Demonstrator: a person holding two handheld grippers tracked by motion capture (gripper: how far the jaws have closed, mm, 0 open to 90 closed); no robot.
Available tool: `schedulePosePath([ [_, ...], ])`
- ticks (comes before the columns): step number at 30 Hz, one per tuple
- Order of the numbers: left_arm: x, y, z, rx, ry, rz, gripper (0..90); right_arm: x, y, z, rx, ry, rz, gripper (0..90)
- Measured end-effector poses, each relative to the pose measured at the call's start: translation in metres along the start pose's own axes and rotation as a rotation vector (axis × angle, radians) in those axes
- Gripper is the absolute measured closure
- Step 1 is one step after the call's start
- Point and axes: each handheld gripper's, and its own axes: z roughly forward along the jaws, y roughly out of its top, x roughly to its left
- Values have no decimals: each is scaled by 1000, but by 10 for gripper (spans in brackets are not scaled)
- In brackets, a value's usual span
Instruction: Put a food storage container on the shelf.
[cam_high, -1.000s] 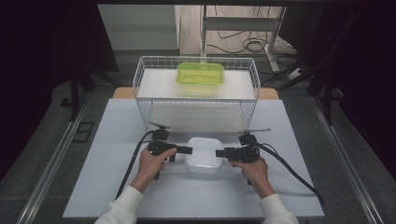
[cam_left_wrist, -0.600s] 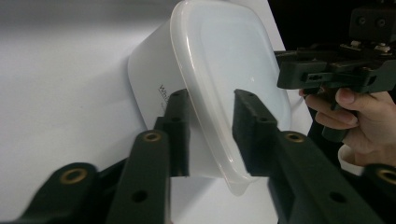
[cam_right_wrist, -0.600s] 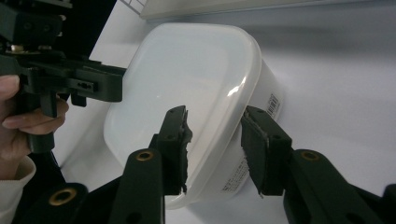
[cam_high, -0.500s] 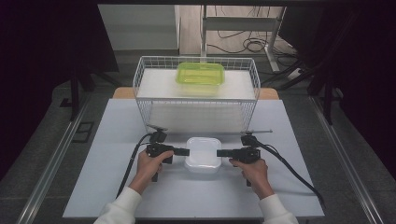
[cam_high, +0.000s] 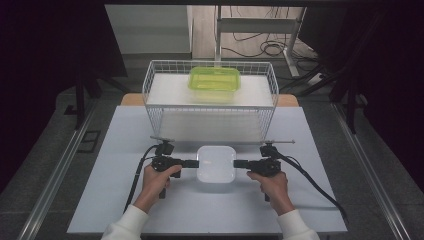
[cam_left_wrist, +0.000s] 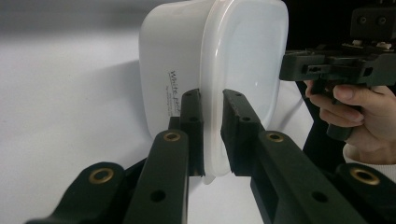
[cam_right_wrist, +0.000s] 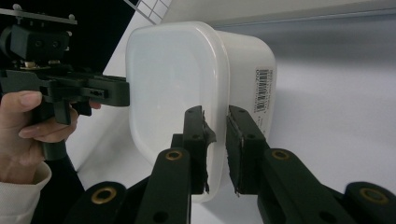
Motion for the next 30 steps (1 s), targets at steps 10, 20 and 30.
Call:
schedulePosePath([
  [10,-6,1,-7,-31,-26,23,799,6,1,-10,-35,31,-39,786],
  [20,-20,6,-16,-59,-34,68,797,17,5,-24,-78,58,-107,788],
  [30,-40,22,-37,-109,-58,111,793,45,24,-45,-121,58,-209,786],
])
